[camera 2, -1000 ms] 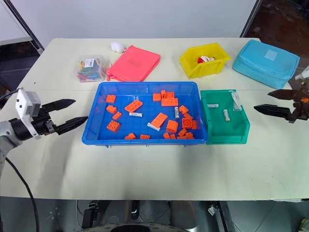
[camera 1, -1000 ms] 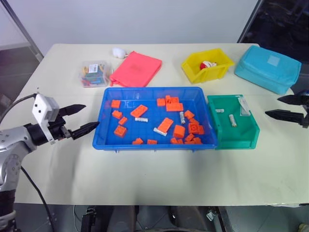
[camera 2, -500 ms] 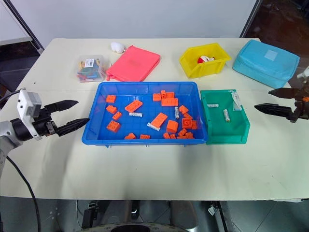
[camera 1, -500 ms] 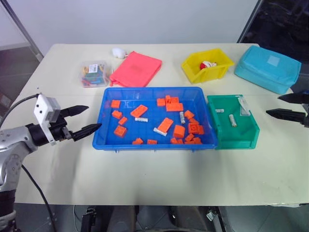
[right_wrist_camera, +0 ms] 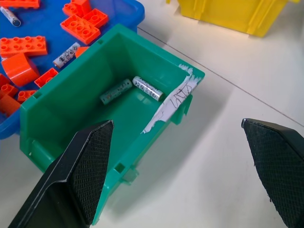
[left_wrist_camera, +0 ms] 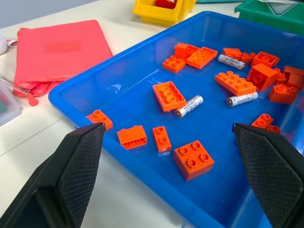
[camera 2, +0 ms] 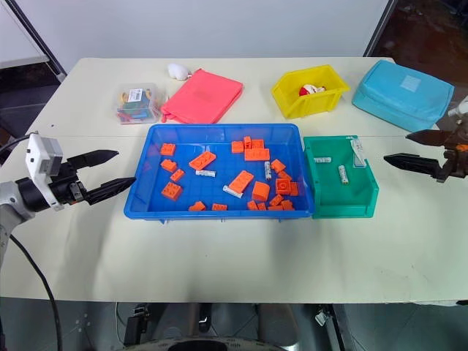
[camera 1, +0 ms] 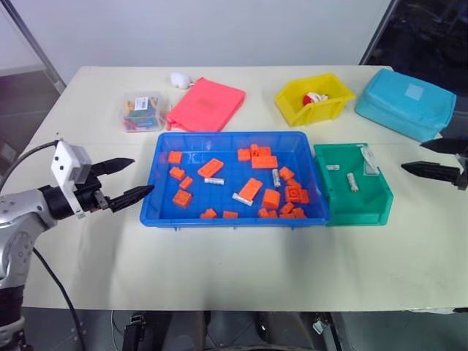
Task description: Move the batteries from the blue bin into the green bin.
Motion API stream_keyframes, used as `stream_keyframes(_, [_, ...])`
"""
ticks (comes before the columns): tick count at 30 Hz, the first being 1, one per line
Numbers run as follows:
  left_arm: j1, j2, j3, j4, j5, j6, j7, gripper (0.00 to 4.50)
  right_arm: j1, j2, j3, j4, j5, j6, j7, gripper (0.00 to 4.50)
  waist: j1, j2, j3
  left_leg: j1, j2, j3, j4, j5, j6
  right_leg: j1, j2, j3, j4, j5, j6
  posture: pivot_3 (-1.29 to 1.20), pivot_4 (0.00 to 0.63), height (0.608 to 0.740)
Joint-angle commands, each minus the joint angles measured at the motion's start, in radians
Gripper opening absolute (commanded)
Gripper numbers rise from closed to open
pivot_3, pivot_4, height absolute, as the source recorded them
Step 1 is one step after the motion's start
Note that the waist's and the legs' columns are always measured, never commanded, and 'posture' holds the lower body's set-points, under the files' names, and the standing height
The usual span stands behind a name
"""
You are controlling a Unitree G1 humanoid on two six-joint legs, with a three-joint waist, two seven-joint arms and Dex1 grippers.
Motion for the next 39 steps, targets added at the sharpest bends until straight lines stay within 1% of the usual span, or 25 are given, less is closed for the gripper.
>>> stream_keyframes(1, [-0.012,0.006,0.008,-0.020,-0.008,0.000,0.003,4.50,-0.032,-0.002,-0.016,-0.018,0.013,-0.013,-0.009,4.45,0.000,0.000,0.000,0.000,0.000,0.000,0.000,0.000,0.000,0.000,0.000,0.000,0.000,0.000,0.000,0.00,0.150,0.740])
stream_keyframes(5, [-0.016,0.005,0.006,-0.016,-0.006,-0.002,0.004,4.50,-0.067,0.017,-0.003,-0.048,0.017,-0.015,-0.021,4.45,0.000,0.000,0.000,0.000,0.000,0.000,0.000,0.000,0.000,0.000,0.000,0.000,0.000,0.000,0.000,0.00,0.150,0.740])
stream_keyframes(7, [-0.020,0.004,0.004,-0.015,-0.005,-0.003,0.006,4.50,-0.111,0.037,0.014,-0.090,0.030,-0.001,-0.027,4.45,-0.002,0.000,0.000,0.000,0.000,0.000,0.000,0.000,0.000,0.000,0.000,0.000,0.000,0.000,0.000,0.00,0.150,0.740])
stream_keyframes(9, [-0.032,0.003,-0.002,-0.011,-0.002,-0.003,0.008,4.50,-0.197,0.082,0.062,-0.147,0.039,0.011,-0.033,4.45,-0.006,0.000,0.000,0.001,0.000,0.000,0.000,0.000,0.000,0.000,0.000,0.000,0.001,0.000,0.000,0.00,0.150,0.740])
stream_keyframes(11, [-0.046,0.002,-0.010,-0.008,0.000,-0.003,0.011,4.50,-0.297,0.146,0.126,-0.185,0.032,0.008,-0.035,4.45,-0.011,0.000,0.000,0.001,0.001,0.000,0.000,0.000,0.000,-0.001,0.001,0.000,0.002,0.000,0.000,0.00,0.150,0.740])
stream_keyframes(13, [-0.059,0.002,-0.017,-0.006,-0.001,0.002,0.014,4.50,-0.406,0.233,0.199,-0.194,0.011,-0.016,-0.033,4.45,-0.012,0.000,0.000,0.000,0.001,0.000,0.000,0.000,0.000,-0.001,0.002,0.000,0.003,0.000,0.000,0.00,0.150,0.740])
stream_keyframes(16, [-0.063,0.003,-0.019,-0.011,-0.004,0.004,0.020,4.50,-0.545,0.383,0.298,-0.153,-0.029,-0.090,-0.023,4.45,-0.018,0.000,0.000,-0.001,0.001,0.000,0.000,0.000,0.000,-0.003,0.002,0.000,0.004,0.000,0.000,0.00,0.150,0.740])
stream_keyframes(18, [-0.061,0.001,-0.016,-0.018,-0.009,0.005,0.028,4.50,-0.599,0.458,0.342,-0.111,-0.057,-0.145,-0.019,4.45,-0.017,0.000,0.000,-0.002,0.001,-0.001,0.000,0.000,0.000,-0.005,0.002,0.000,0.004,0.000,0.000,0.00,0.150,0.740])
stream_keyframes(21, [-0.061,-0.014,-0.001,-0.021,0.000,0.004,0.080,4.50,-0.668,0.587,0.437,0.010,-0.137,-0.320,0.007,4.45,-0.005,0.000,0.000,-0.003,0.001,-0.001,0.000,0.000,0.000,-0.006,0.000,0.000,0.005,0.000,0.000,0.00,0.150,0.740])
stream_keyframes(24, [-0.041,-0.019,0.018,-0.040,-0.016,0.012,0.101,4.50,-0.713,0.691,0.511,0.144,-0.211,-0.478,0.041,4.45,-0.002,0.000,0.000,-0.003,0.000,0.000,0.000,0.000,0.000,-0.006,0.000,0.000,0.004,0.000,0.000,0.00,0.150,0.740])
stream_keyframes(27, [-0.012,-0.027,0.034,-0.076,-0.028,0.020,0.118,4.50,-0.755,0.780,0.555,0.290,-0.272,-0.607,0.041,4.45,0.000,-0.001,0.000,-0.003,0.000,-0.001,0.000,0.000,0.000,-0.006,-0.001,0.000,0.006,0.000,0.000,0.00,0.150,0.740])
stream_keyframes(30, [0.012,-0.040,0.049,-0.111,-0.036,0.025,0.141,4.50,-0.794,0.856,0.571,0.428,-0.318,-0.706,0.020,4.45,-0.003,-0.001,0.000,-0.003,-0.001,-0.001,0.000,0.000,0.000,-0.007,-0.002,0.000,0.007,0.000,-0.001,0.00,0.150,0.740])
stream_keyframes(32, [0.029,-0.053,0.057,-0.133,-0.041,0.028,0.161,4.50,-0.814,0.893,0.599,0.519,-0.381,-0.811,-0.014,4.45,-0.002,-0.001,0.000,-0.003,0.000,-0.001,0.000,0.000,-0.001,-0.007,-0.001,-0.001,0.008,0.000,-0.001,0.00,0.150,0.740])
stream_keyframes(36, [0.050,-0.074,0.072,-0.162,-0.050,0.032,0.196,4.50,-0.844,0.911,0.731,0.654,-0.604,-1.106,-0.154,4.45,-0.003,-0.001,0.000,-0.003,-0.001,-0.001,0.000,0.000,-0.001,-0.008,-0.001,-0.001,0.009,0.001,-0.001,0.00,0.150,0.740])
stream_keyframes(39, [0.055,-0.085,0.076,-0.175,-0.053,0.035,0.215,4.50,-0.872,0.936,0.779,0.728,-0.696,-1.209,-0.248,4.45,-0.004,-0.001,0.000,-0.003,-0.001,-0.001,0.000,0.001,-0.002,-0.009,-0.001,-0.001,0.010,0.001,-0.001,0.00,0.150,0.740])
